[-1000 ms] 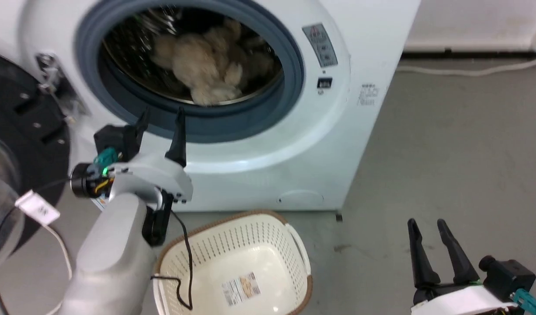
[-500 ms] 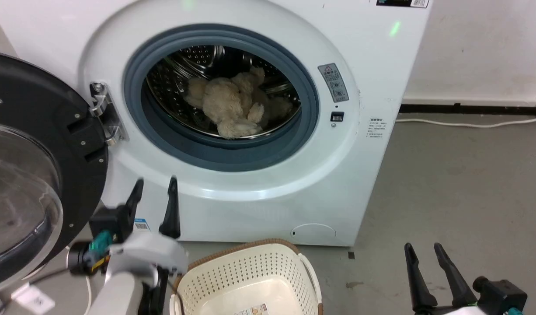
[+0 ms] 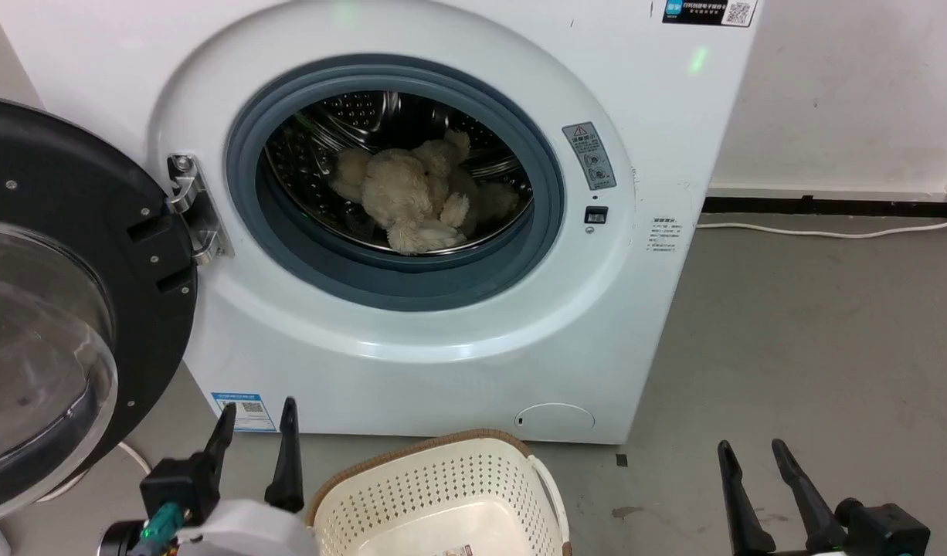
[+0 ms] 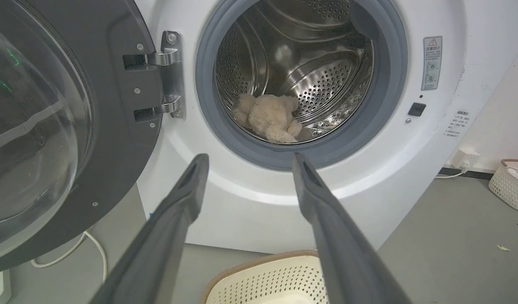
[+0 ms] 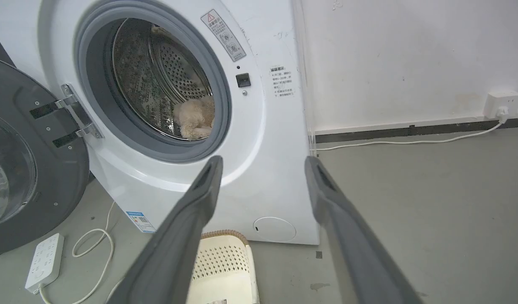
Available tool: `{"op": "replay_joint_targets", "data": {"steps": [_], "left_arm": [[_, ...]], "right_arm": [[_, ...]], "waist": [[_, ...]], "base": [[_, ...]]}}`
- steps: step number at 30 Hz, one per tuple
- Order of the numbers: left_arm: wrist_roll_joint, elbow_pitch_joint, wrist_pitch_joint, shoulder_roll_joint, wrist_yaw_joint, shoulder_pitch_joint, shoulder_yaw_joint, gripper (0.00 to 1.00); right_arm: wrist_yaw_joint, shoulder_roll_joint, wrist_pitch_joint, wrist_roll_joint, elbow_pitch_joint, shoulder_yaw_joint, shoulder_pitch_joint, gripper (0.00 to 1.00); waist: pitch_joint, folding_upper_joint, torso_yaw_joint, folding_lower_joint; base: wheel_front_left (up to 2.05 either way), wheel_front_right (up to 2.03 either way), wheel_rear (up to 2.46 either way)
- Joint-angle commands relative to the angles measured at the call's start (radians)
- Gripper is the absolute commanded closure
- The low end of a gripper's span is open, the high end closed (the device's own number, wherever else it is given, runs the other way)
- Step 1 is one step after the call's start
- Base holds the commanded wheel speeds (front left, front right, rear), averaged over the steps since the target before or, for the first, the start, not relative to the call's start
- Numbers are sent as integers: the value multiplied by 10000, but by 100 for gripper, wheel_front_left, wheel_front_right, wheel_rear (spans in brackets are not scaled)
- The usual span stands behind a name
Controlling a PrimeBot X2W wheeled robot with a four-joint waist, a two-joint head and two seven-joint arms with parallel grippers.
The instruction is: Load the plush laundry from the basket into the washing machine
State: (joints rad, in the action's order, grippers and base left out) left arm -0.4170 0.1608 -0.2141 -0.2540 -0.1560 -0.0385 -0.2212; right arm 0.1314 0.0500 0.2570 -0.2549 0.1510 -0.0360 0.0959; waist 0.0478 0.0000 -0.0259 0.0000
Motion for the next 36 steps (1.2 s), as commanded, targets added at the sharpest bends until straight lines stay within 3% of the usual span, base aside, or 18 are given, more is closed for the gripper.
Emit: {"op": "replay_joint_targets", "data": {"steps": [1,15,34,35,36], "left_arm": [[-15,-102,43,-56,-54,170,7,0],[-92,-526,394,-218,-274,956,-107,0],[-58,-269,201,-336,-309,756,-221,0],[-47,-266,186,-343,-296,736,-240,100],[-67,-286,288,-292,-289,791,-229,100]], "right_arm": [[-7,2,-5,56,-55,35,121,0],[-7,2,-253,899,-234,465,397,0],[-7,2,-448,914,-414,437,504,0],[-7,2,-452,910,-420,432,502,100],[0,0,-440,890,-347,450,391,100]], "waist": [[0,0,2,0],[46,0,2,0],[56,0,41,0],[55,0,42,0],[54,0,41,0]], "base": [[0,0,0],[0,0,0],[0,0,0],[0,0,0],[0,0,0]]}}
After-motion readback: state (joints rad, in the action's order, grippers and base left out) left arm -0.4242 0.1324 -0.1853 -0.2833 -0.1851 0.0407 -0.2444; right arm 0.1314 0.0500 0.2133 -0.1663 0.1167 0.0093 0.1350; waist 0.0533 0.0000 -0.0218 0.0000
